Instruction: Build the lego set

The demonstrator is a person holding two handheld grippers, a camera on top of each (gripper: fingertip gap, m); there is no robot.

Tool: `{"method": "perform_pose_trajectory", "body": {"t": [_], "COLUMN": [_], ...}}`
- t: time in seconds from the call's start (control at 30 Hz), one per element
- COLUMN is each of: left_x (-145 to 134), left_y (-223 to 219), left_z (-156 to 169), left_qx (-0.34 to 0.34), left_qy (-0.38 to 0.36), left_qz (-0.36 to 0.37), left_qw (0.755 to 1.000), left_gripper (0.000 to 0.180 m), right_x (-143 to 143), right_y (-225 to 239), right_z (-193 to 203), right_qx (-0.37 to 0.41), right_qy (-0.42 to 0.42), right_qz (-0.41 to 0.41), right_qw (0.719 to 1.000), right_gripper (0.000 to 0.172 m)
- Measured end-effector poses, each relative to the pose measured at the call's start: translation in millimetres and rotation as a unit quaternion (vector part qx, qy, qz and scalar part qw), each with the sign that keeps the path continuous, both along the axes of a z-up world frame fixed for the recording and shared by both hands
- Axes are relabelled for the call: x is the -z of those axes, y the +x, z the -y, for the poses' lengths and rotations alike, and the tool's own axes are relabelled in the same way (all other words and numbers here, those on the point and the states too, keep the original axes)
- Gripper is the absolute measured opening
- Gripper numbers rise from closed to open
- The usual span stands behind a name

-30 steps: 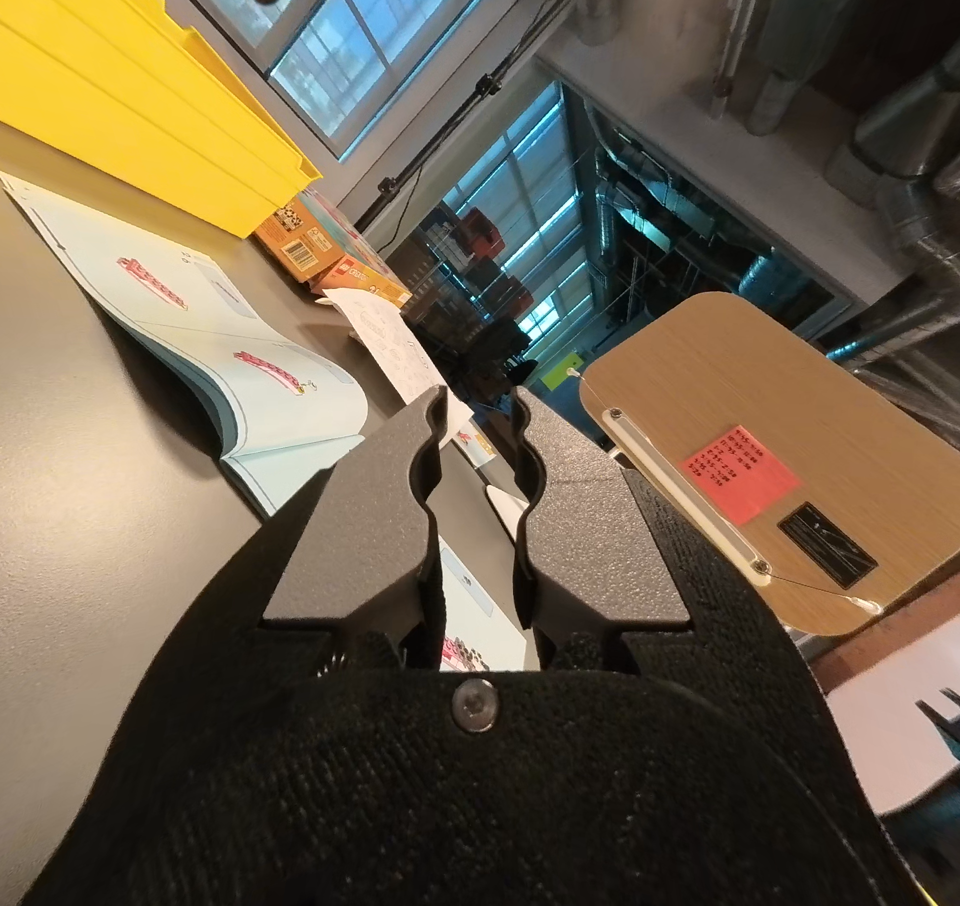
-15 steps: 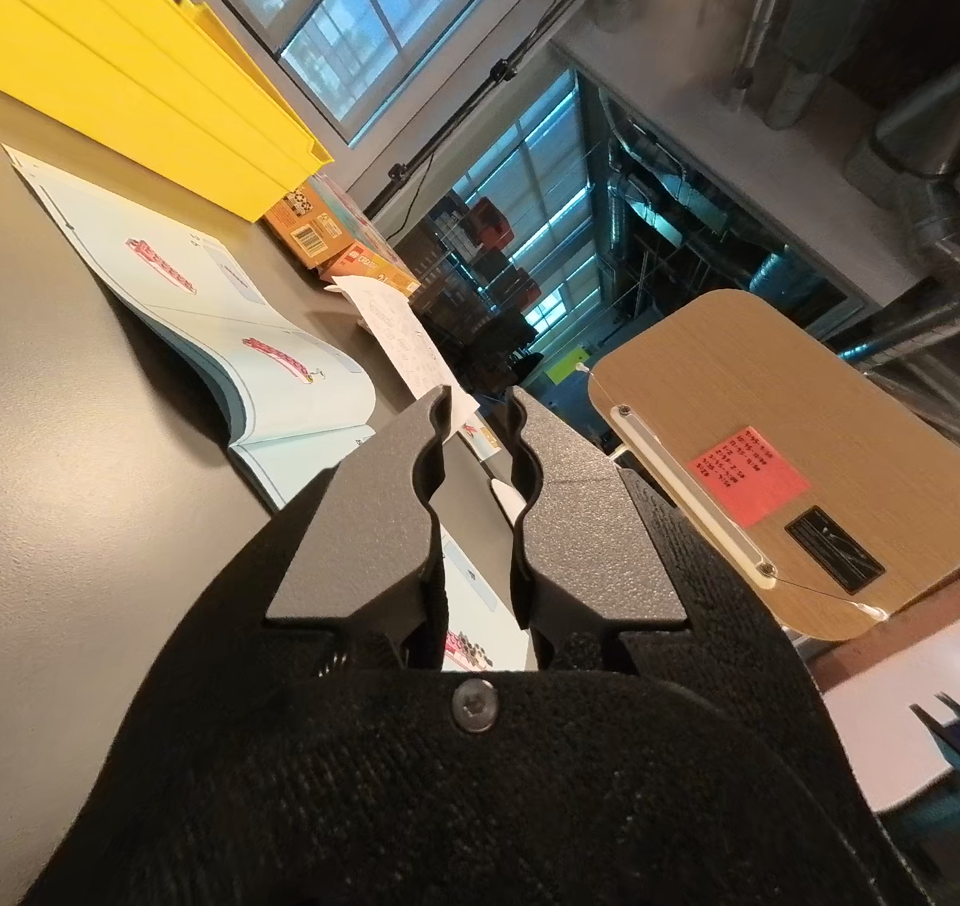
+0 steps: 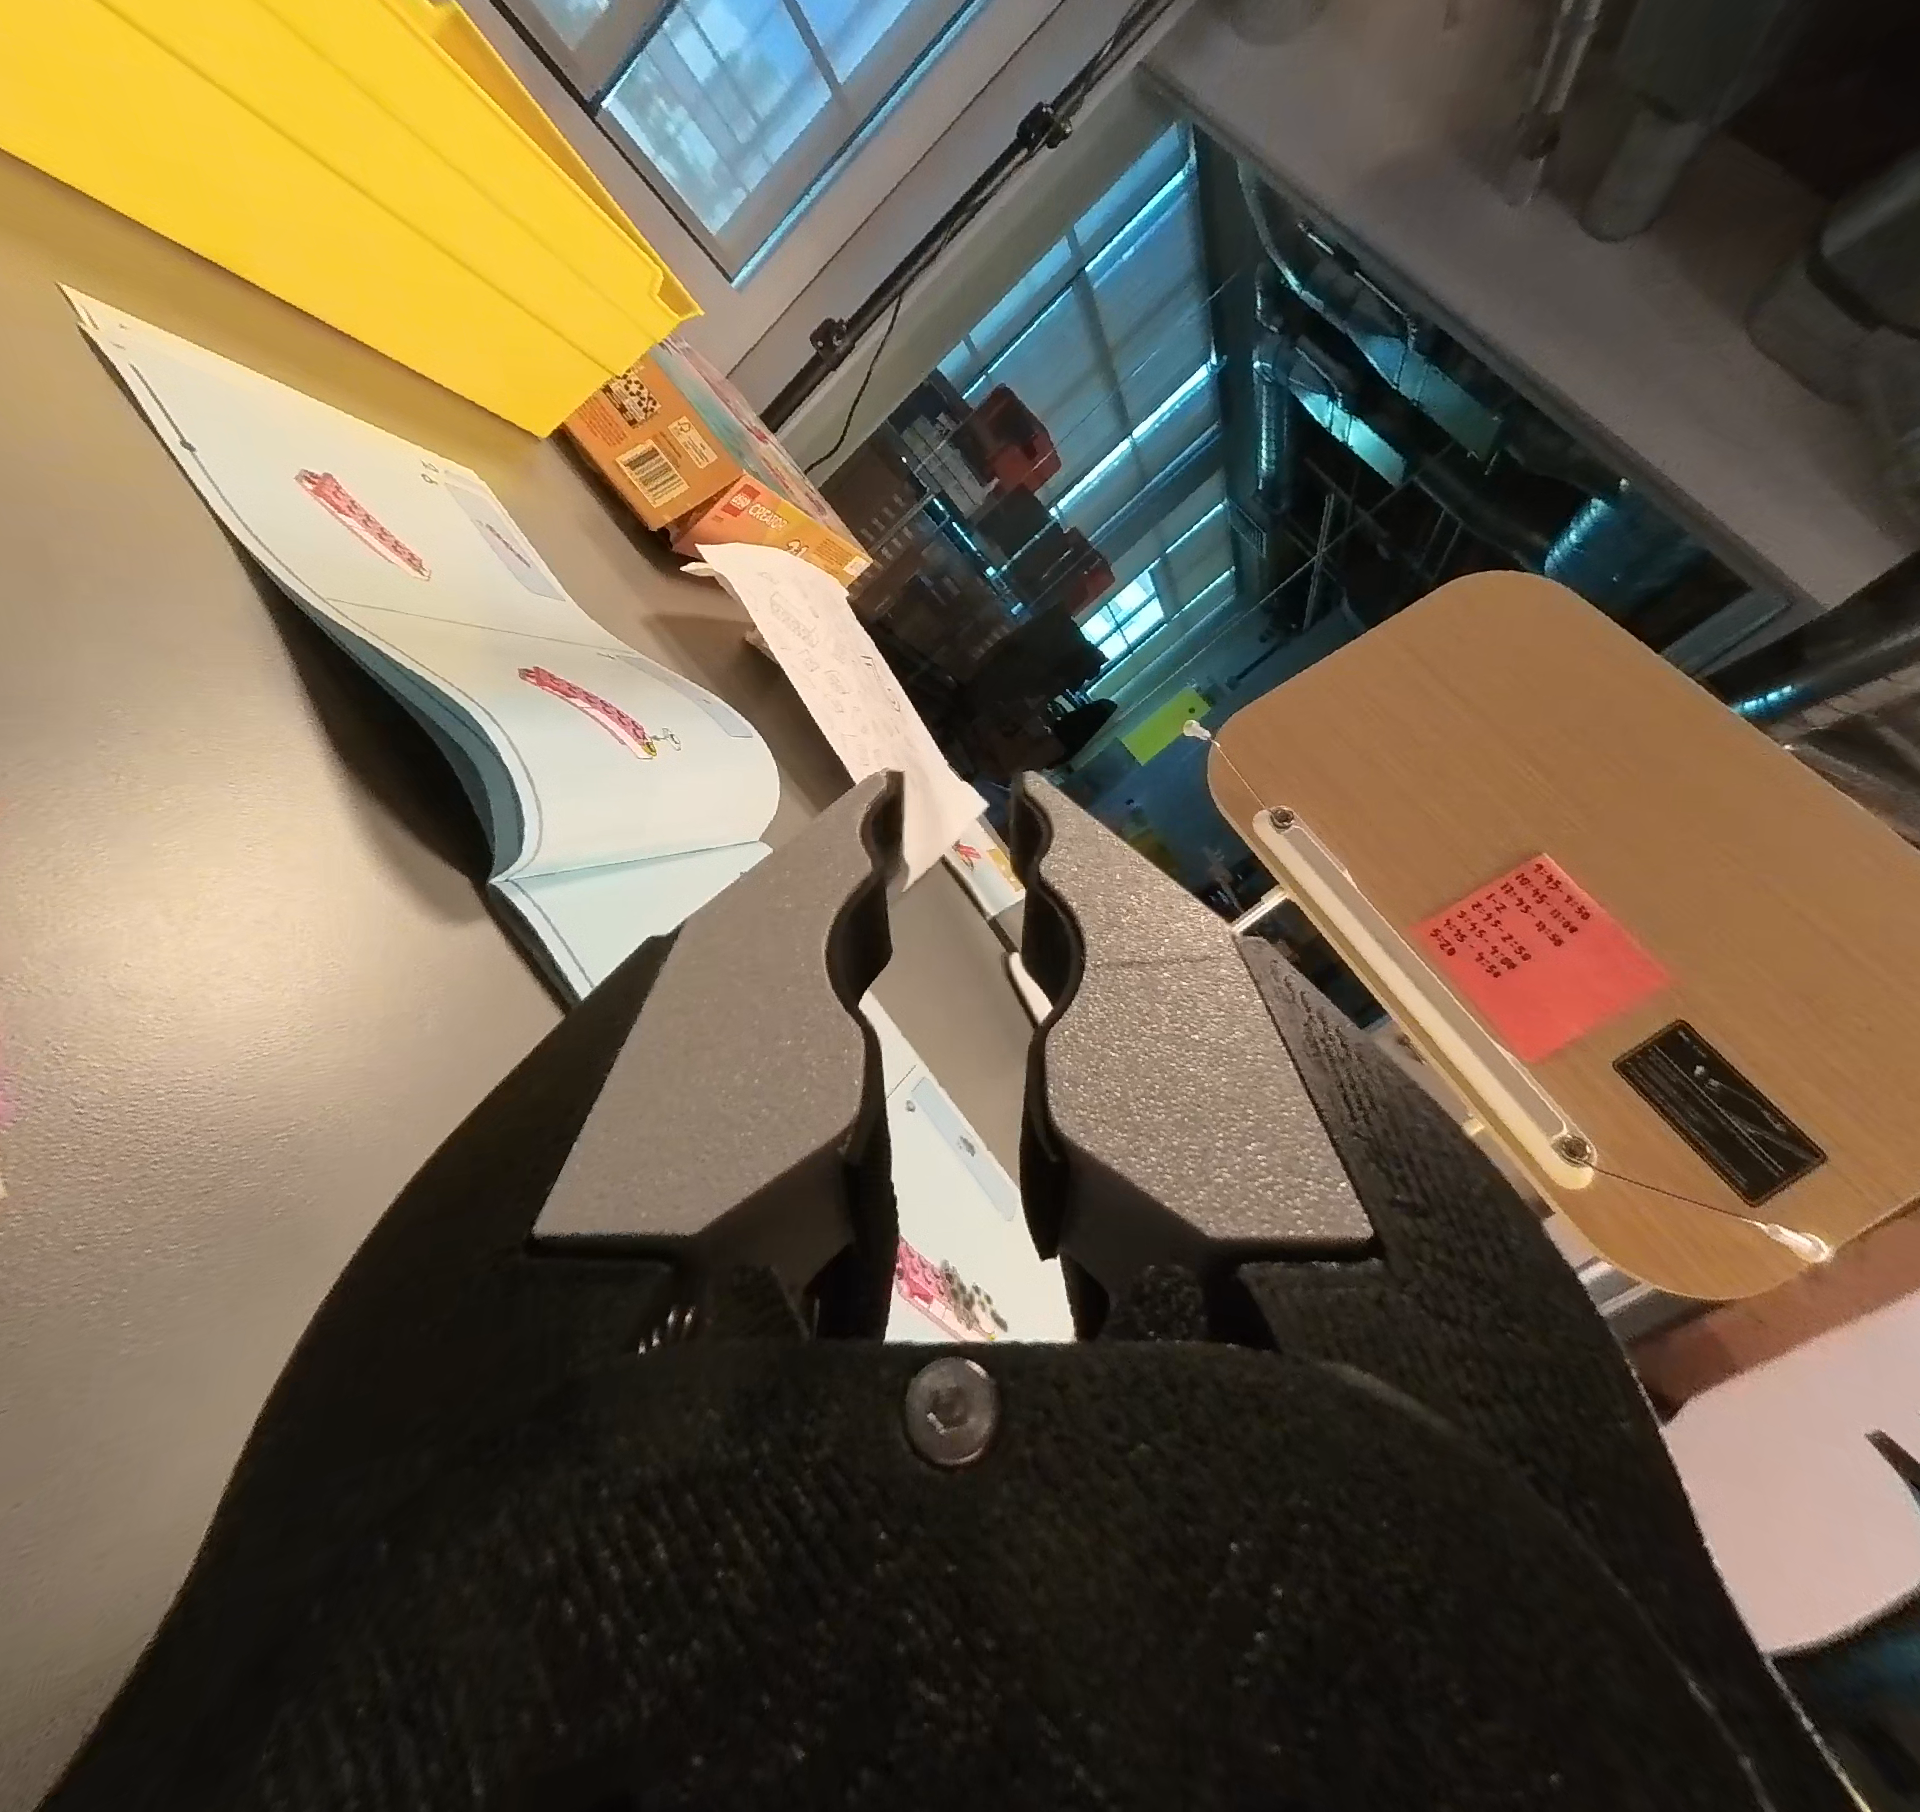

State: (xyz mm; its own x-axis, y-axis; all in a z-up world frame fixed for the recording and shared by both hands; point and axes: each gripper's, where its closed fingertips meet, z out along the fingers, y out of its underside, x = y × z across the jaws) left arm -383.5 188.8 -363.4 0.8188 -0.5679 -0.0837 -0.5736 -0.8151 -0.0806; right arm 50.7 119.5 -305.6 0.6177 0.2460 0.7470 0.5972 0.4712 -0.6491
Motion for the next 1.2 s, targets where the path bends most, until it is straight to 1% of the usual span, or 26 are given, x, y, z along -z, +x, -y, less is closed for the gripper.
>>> {"method": "perform_pose_trajectory", "body": {"t": [0.07,0.1,0.17,0.23,0.33,0.4,0.47,0.57,0.67,0.7,0.77,0.8,0.83,0.9,0.93,1.0,1.1,1.2], "left_x": [5.8,9.3,16.4,22.4,25.0,26.7,29.1,31.6,35.0,35.2,30.8,26.6,22.6,15.3,13.0,14.5,22.3,23.8], "left_y": [1.3,-2.7,-15.7,-18.1,-18.4,-22.9,-27.5,-26.7,-13.6,-2.7,27.3,33.3,31.7,20.4,15.9,15.9,33.9,52.4], "left_z": [26.9,36.8,48.5,53.3,50.7,50.6,53.7,60.3,55.6,51.9,41.0,31.5,21.1,1.4,-3.4,2.0,25.4,39.1], "left_qx": [-0.019,-0.021,-0.016,-0.012,-0.012,-0.015,-0.012,-0.001,0.009,0.012,0.008,0.003,0.002,0.010,0.014,0.019,0.033,0.070], "left_qy": [-0.073,-0.097,-0.122,-0.133,-0.127,-0.128,-0.137,-0.157,-0.146,-0.137,-0.109,-0.084,-0.054,0.005,0.020,0.000,-0.071,-0.094], "left_qz": [0.007,-0.009,-0.059,-0.075,-0.088,-0.112,-0.140,-0.156,-0.119,-0.082,0.024,0.051,0.052,0.024,0.011,0.012,0.066,0.114], "left_qw": [0.997,0.995,0.991,0.988,0.988,0.985,0.981,0.975,0.982,0.987,0.994,0.995,0.997,1.000,1.000,1.000,0.995,0.987], "left_gripper": [0.000,0.000,0.000,0.000,0.000,0.000,0.000,0.000,0.000,0.000,0.000,0.000,0.000,0.000,0.000,0.000,0.000,0.000], "right_x": [0.2,0.2,0.3,0.1,0.4,0.4,0.5,0.1,-0.1,0.0,0.0,0.0,0.2,0.3,0.5,0.7,0.9,1.3], "right_y": [-0.6,-0.9,-1.0,-1.3,-2.0,-2.3,-2.4,-2.4,-2.3,-2.4,-2.6,-2.7,-2.8,-2.8,-2.8,-2.8,-2.8,-3.0], "right_z": [0.0,0.1,0.1,0.2,0.6,0.7,0.7,0.9,1.0,1.0,1.2,1.3,1.3,1.3,1.3,1.2,1.2,1.4], "right_qx": [-0.001,-0.002,-0.002,-0.002,-0.002,-0.002,-0.001,-0.001,-0.002,-0.002,-0.002,-0.003,-0.003,-0.002,-0.002,-0.002,-0.001,-0.001], "right_qy": [-0.001,-0.001,-0.002,-0.001,-0.001,0.000,0.000,0.000,0.000,0.000,-0.001,-0.001,-0.001,-0.001,-0.002,-0.002,-0.002,-0.003], "right_qz": [0.000,0.000,0.000,0.000,0.002,0.004,0.004,0.004,0.003,0.003,0.004,0.004,0.004,0.005,0.005,0.006,0.008,0.010], "right_qw": [1.000,1.000,1.000,1.000,1.000,1.000,1.000,1.000,1.000,1.000,1.000,1.000,1.000,1.000,1.000,1.000,1.000,1.000], "right_gripper": [0.018,0.018,0.018,0.018,0.017,0.017,0.017,0.017,0.017,0.017,0.016,0.016,0.016,0.016,0.016,0.016,0.016,0.016]}}
